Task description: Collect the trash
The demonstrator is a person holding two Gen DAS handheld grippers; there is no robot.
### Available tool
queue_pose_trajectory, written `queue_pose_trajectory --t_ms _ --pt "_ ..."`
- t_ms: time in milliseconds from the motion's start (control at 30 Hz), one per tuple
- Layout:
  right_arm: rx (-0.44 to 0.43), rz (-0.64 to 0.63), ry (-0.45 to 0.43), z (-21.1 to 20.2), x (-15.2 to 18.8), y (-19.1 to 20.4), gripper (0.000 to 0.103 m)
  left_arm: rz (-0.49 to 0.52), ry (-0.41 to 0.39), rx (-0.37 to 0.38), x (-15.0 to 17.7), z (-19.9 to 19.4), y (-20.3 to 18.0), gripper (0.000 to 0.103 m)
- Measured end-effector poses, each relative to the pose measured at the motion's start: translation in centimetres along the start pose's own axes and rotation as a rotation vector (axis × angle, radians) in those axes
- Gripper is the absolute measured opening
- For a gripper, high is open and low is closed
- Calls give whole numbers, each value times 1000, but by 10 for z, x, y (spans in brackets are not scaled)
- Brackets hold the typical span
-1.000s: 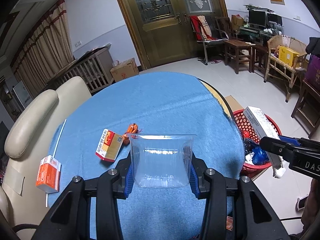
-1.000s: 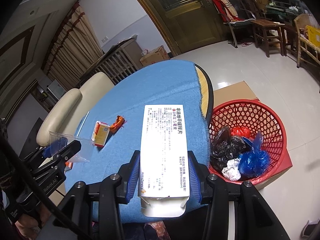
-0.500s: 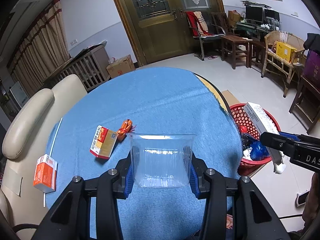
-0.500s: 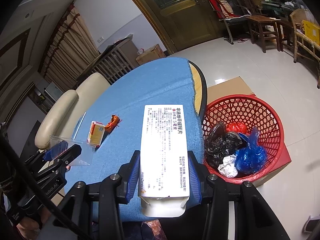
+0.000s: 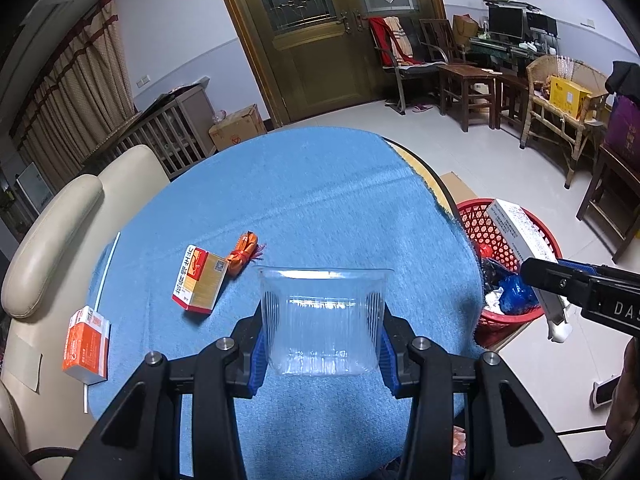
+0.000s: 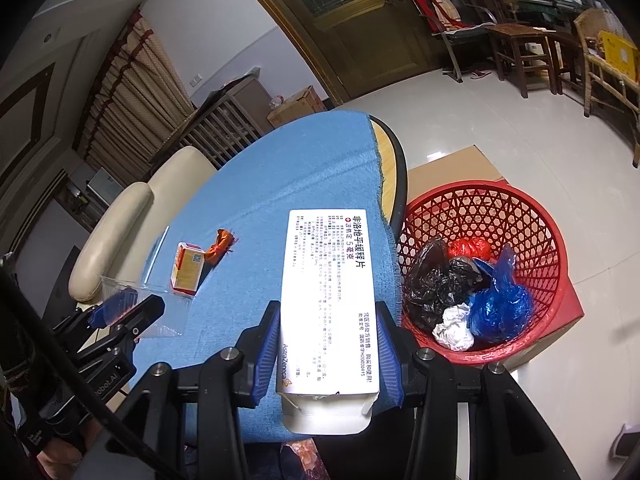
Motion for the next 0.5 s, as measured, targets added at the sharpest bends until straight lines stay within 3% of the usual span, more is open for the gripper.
queue_pose_trajectory --t_ms 500 --pt "1 29 8 5 1 -13 48 25 23 1 2 11 -9 47"
Point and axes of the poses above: each gripper's, at about its wrist camera, not at the fingertips, and z roughly the way its jaws point, y to its left, x to its underside, the point moved 4 cm from there along z, roughly the way its jaws point, and after that the axes turned 7 degrees about x, right-handed, at the moved point
